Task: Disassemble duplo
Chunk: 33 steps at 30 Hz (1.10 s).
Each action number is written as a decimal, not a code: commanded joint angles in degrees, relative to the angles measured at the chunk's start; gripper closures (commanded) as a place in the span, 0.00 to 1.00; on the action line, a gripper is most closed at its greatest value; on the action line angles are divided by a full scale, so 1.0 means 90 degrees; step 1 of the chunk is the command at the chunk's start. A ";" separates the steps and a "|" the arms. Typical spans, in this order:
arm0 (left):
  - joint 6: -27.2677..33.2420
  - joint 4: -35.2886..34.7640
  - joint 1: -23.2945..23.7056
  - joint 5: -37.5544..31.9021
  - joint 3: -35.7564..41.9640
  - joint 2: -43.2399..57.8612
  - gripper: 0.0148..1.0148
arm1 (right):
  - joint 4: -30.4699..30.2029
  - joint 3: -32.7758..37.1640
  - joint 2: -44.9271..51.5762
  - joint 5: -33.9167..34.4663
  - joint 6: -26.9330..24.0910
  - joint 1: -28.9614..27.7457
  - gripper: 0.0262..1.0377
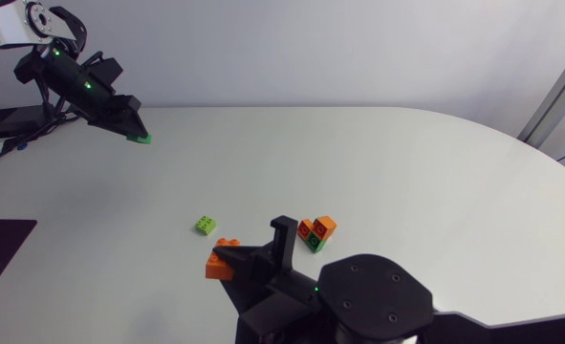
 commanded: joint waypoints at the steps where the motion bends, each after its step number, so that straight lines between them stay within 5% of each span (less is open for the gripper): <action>1: -0.0363 0.0437 -0.0173 -0.0389 -0.0418 -0.0398 0.67 | 0.0010 -0.0173 -0.0088 0.0083 -0.0165 -0.0049 0.82; 10: 0.0233 0.1911 -0.0867 -0.1541 -0.2517 -0.1013 0.65 | 0.0030 -0.0213 0.0029 0.0074 -0.0165 -0.0118 0.82; 17: 0.0555 0.4597 -0.1521 -0.1815 -0.5095 -0.1736 0.63 | 0.0059 -0.0183 0.0166 0.0074 -0.0165 -0.0196 0.82; 25: 0.0380 0.6072 -0.1882 -0.1590 -0.6179 -0.1521 0.61 | 0.0059 -0.0203 0.0156 0.0083 -0.0175 -0.0215 0.82; 33: -0.0050 0.6579 -0.1521 -0.0682 -0.6365 -0.1032 0.55 | 0.0059 -0.0203 0.0156 0.0083 -0.0185 -0.0215 0.82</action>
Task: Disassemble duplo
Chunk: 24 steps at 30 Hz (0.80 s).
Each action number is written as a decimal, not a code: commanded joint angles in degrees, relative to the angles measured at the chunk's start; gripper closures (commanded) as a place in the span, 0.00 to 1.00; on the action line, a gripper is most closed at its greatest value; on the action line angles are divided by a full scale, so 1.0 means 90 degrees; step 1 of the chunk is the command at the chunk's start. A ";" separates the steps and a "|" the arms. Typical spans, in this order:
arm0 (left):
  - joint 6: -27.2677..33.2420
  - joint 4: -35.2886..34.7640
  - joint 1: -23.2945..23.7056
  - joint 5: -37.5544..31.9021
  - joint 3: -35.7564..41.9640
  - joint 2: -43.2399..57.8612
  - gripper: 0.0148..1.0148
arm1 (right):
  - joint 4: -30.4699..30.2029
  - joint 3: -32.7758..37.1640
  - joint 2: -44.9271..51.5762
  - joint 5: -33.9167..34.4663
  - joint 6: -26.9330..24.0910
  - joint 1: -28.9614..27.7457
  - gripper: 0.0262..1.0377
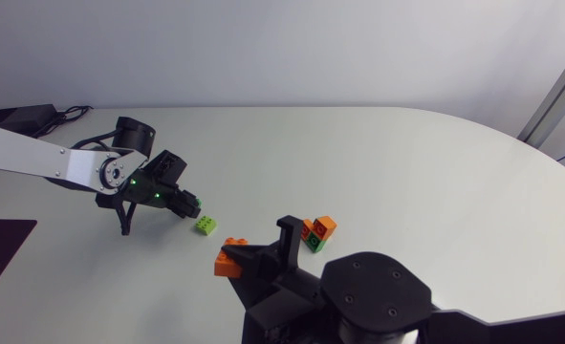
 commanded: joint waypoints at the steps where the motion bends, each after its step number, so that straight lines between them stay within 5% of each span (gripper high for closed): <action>1: -0.0198 0.0154 0.0109 0.0100 -0.0133 0.0308 0.55 | 0.0057 -0.0106 0.0115 0.0083 -0.0165 -0.0055 0.82; 3: -0.0228 0.0212 0.0109 0.0100 -0.0133 0.0396 0.50 | 0.0057 -0.0106 0.0124 0.0083 -0.0165 -0.0065 0.82; 6: -0.0228 0.0242 0.0099 0.0100 -0.0133 0.0465 0.30 | 0.0057 -0.0096 0.0134 0.0083 -0.0175 -0.0065 0.82; 10: -0.0228 0.0251 0.0099 0.0100 -0.0123 0.0533 0.28 | 0.0057 -0.0086 0.0134 0.0093 -0.0165 -0.0065 0.82; 15: -0.0335 0.0261 0.0187 0.0110 -0.0123 0.0406 0.07 | 0.0057 0.0021 0.0212 0.0201 -0.0117 -0.0172 0.82; 24: -0.0618 0.0935 0.0411 0.0500 -0.0739 -0.0805 0.05 | 0.0037 0.0178 0.0261 0.0250 0.0069 -0.0368 0.82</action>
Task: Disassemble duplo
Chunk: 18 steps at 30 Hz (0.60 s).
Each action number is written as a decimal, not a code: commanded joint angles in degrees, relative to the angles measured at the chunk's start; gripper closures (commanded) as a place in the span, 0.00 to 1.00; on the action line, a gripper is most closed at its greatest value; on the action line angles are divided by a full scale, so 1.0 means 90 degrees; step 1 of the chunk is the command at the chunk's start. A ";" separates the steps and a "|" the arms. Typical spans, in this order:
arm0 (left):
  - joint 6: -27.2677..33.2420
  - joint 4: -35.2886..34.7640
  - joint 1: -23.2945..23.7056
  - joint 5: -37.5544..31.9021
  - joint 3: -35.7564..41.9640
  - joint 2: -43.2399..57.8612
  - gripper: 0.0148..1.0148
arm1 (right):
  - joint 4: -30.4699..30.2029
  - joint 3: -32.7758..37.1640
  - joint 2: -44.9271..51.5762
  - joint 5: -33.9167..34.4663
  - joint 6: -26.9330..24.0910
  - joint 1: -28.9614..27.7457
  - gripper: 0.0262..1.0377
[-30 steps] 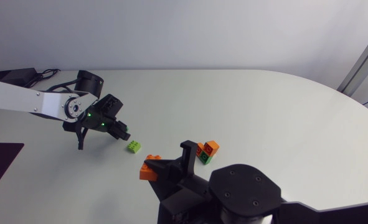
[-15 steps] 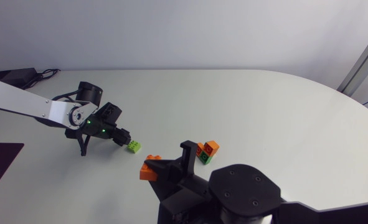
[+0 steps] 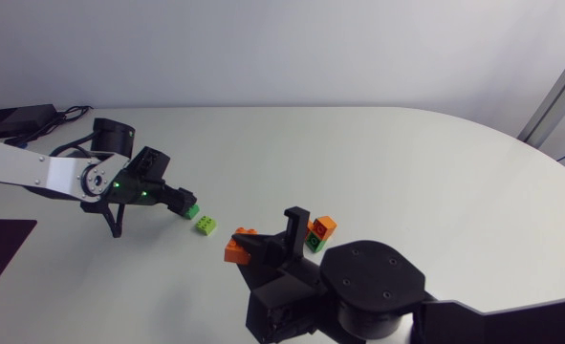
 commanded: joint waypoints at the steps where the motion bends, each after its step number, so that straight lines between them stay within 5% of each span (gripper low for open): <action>1: -0.0201 0.0207 0.0042 0.0341 -0.0316 -0.0517 0.05 | 0.0037 0.0146 0.0135 0.0104 0.0118 -0.0106 0.82; 8: -0.0191 0.0627 0.0052 0.0761 -0.0727 -0.1054 0.05 | -0.0041 0.0410 0.0242 0.0123 0.0508 -0.0418 0.82; 18: -0.0113 0.0744 0.0042 0.0761 -0.0795 -0.1112 0.05 | -0.0207 0.1494 0.2156 0.1041 0.0274 -0.0799 0.82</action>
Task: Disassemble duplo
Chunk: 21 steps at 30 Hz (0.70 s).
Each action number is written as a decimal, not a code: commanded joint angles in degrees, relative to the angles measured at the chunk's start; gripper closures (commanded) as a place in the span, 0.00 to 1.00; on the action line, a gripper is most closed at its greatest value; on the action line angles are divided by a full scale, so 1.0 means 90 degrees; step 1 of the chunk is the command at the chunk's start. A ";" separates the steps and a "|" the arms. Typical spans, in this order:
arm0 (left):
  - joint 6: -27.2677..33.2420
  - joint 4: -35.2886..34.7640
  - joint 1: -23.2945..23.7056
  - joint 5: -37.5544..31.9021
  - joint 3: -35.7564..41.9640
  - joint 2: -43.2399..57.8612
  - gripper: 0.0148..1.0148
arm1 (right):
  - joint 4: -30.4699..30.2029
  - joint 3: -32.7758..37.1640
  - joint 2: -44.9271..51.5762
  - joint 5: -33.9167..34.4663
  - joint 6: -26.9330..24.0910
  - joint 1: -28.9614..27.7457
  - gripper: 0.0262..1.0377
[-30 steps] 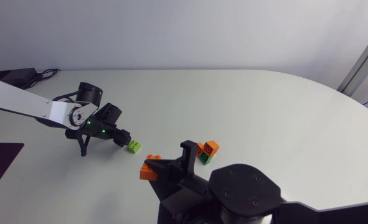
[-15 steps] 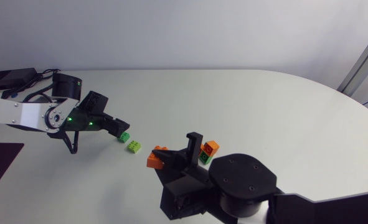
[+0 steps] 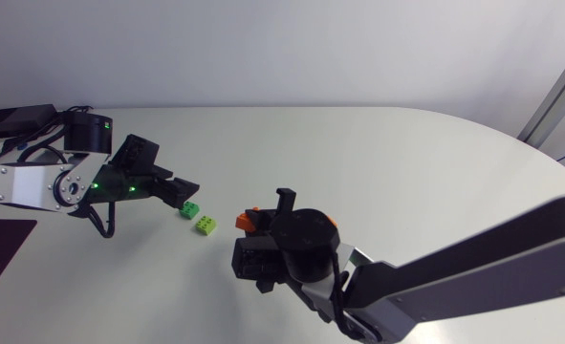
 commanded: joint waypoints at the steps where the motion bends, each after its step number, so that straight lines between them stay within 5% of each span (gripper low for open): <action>1: -0.0105 0.0122 0.0016 0.0057 -0.0219 -0.0109 0.05 | -0.0062 0.0231 0.0282 0.0121 -0.0025 -0.0051 0.82; 5: -0.0056 0.0171 -0.0004 0.0057 -0.0278 -0.0148 0.05 | -0.1077 0.0553 0.0438 0.0121 0.0337 -0.0022 0.81; 12: 0.0051 0.0171 0.0006 0.0047 -0.0307 -0.0158 0.05 | -0.1585 0.0729 0.0741 0.0111 0.0425 -0.0002 0.78; 18: 0.0080 0.0171 -0.0033 0.0047 -0.0327 -0.0148 0.05 | -0.2962 0.1130 0.0536 -0.0523 0.1391 -0.0256 0.78; 21: 0.0080 0.0171 -0.0023 0.0047 -0.0346 -0.0158 0.05 | -0.3069 0.1169 0.0516 -0.0631 0.1450 -0.0315 0.78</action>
